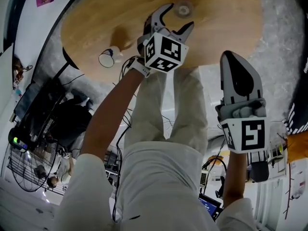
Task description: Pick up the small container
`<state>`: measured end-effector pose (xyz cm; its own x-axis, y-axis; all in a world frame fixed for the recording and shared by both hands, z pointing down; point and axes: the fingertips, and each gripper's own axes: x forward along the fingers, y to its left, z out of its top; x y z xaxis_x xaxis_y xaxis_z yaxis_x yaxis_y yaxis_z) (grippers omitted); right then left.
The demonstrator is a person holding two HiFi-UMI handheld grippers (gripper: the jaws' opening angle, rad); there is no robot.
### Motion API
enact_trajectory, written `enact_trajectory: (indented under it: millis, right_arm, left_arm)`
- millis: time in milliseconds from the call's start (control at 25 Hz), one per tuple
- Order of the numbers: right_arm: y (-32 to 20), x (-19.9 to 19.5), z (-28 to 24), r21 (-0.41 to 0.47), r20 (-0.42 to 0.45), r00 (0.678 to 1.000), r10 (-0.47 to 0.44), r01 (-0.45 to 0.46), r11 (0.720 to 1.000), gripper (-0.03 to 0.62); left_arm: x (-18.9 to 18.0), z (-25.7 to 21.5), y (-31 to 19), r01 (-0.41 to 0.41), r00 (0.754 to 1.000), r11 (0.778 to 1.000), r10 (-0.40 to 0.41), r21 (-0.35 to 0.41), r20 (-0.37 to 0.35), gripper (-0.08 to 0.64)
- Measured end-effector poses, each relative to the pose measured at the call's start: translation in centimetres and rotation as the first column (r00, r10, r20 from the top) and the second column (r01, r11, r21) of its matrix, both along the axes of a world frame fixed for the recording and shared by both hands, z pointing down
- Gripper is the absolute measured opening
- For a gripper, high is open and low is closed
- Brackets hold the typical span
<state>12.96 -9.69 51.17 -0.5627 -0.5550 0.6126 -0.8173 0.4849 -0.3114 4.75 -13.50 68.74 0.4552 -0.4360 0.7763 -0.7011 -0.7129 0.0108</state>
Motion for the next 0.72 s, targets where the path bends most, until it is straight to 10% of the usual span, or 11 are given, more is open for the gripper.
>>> enact_trajectory:
  millis: [720]
  right_arm:
    - [-0.2,1.2,2.2,-0.038,0.003,0.999,0.049,-0.048,0.998,0.011]
  left_arm:
    - [2.2,4.2,-2.3,-0.015,1.000,1.000,0.015,-0.008,-0.001,0.331]
